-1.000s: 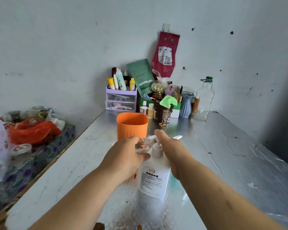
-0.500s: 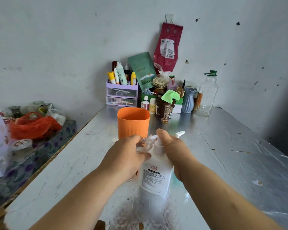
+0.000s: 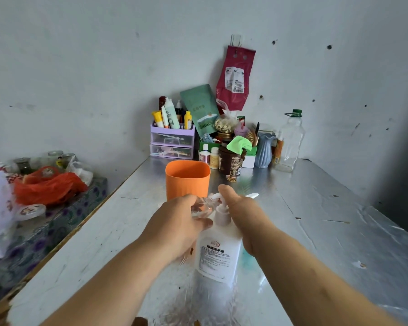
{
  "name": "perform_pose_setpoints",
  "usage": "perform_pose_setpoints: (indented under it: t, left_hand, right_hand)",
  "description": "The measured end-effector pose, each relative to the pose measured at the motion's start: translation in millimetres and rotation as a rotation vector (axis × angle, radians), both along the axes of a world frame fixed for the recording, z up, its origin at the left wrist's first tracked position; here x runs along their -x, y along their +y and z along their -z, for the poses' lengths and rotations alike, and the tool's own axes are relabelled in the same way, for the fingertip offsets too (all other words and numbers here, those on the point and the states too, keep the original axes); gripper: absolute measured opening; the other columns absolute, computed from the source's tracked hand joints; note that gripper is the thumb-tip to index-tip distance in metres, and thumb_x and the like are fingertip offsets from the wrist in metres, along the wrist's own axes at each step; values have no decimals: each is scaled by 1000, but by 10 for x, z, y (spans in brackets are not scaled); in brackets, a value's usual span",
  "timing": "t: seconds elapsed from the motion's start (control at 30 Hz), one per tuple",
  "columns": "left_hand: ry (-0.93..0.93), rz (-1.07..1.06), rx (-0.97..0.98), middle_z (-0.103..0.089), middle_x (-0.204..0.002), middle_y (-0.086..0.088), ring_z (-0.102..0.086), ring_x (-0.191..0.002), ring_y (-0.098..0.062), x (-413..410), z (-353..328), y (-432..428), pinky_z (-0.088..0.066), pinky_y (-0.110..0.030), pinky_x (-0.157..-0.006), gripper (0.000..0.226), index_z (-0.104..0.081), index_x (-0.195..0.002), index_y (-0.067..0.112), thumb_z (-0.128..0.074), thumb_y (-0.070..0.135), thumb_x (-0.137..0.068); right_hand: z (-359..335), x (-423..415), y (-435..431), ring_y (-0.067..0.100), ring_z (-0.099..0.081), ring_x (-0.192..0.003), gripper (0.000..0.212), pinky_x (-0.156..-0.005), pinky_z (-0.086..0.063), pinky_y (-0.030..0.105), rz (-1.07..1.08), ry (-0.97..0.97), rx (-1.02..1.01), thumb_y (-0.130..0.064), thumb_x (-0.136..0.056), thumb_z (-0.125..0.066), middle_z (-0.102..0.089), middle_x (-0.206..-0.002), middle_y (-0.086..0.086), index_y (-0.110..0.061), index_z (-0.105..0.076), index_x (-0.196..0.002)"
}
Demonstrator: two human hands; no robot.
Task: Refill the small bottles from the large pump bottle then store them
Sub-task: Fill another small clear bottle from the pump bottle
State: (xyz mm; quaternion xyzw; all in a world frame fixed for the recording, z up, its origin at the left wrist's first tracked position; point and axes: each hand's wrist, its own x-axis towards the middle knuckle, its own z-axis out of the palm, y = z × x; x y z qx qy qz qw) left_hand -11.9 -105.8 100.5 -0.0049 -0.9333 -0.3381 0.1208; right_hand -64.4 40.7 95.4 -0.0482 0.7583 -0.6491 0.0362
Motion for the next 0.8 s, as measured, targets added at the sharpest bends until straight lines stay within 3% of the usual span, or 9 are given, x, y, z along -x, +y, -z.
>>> perform_pose_setpoints:
  t: [0.1,0.17,0.3,0.4,0.5,0.6,0.7,0.8]
  left_hand:
    - [6,3,-11,-68,-110,11,-63,-92,-12,4,9,-5,-47,-27,-73,34,-62,-113,28,-72,40,-83]
    - [1,5,-13,-68,-110,10,-63,-93,-13,13,29,-6,-50,-29,-76,35,-62,-114,29,-72,41,-83]
    - [6,12,-15,-68,-110,10,-63,-93,-12,30,69,-13,-46,-25,-71,36,-62,-115,28,-73,41,-83]
    - [-15,9,-14,-67,-111,11,-63,-93,-12,51,100,-27,-48,-27,-74,35,-62,-115,28,-73,39,-83]
    - [-30,7,-9,-67,-109,13,-62,-91,-11,52,115,-38,-46,-26,-71,33,-62,-112,29,-73,38,-83]
    - [-26,11,-14,-66,-107,13,-60,-86,-9,34,97,-22,-39,-21,-63,30,-61,-109,29,-73,39,-84]
    - [-10,7,-23,-66,-111,14,-60,-91,-9,15,37,-12,-40,-22,-67,34,-61,-114,27,-73,38,-84]
    - [-5,2,-14,-66,-113,13,-61,-94,-11,9,-1,-5,-42,-24,-71,34,-61,-113,26,-73,38,-84]
  right_hand:
    - [16,-3,0,2,-49,-57,31,-45,-40,9,-6,29,0,-47,-93,-49,-55,-71,-9,-19,-61,-92]
    - [31,-15,-7,2,-49,-58,31,-48,-40,11,-8,27,6,-48,-93,-49,-55,-71,-9,-19,-61,-90]
    - [61,13,-17,7,-55,-64,29,-62,-47,21,20,7,8,-50,-89,-53,-59,-74,-6,-23,-60,-79]
    - [131,52,-67,26,-64,-84,47,-86,-52,42,70,-100,-13,-63,-67,-54,-67,-85,8,-19,-63,-79]
    - [114,21,-104,32,-65,-91,59,-91,-50,49,67,-139,-27,-66,-55,-52,-69,-94,14,-17,-64,-85]
    - [52,14,-76,27,-64,-80,51,-86,-53,41,24,-167,-3,-60,-65,-54,-70,-88,13,-15,-64,-84]
    - [-31,6,-30,6,-50,-58,27,-51,-44,14,7,-36,-11,-43,-91,-51,-56,-70,-4,-19,-57,-82]
    - [-47,-4,3,5,-47,-56,24,-50,-39,17,1,5,-24,-40,-94,-49,-52,-69,-7,-18,-58,-89]
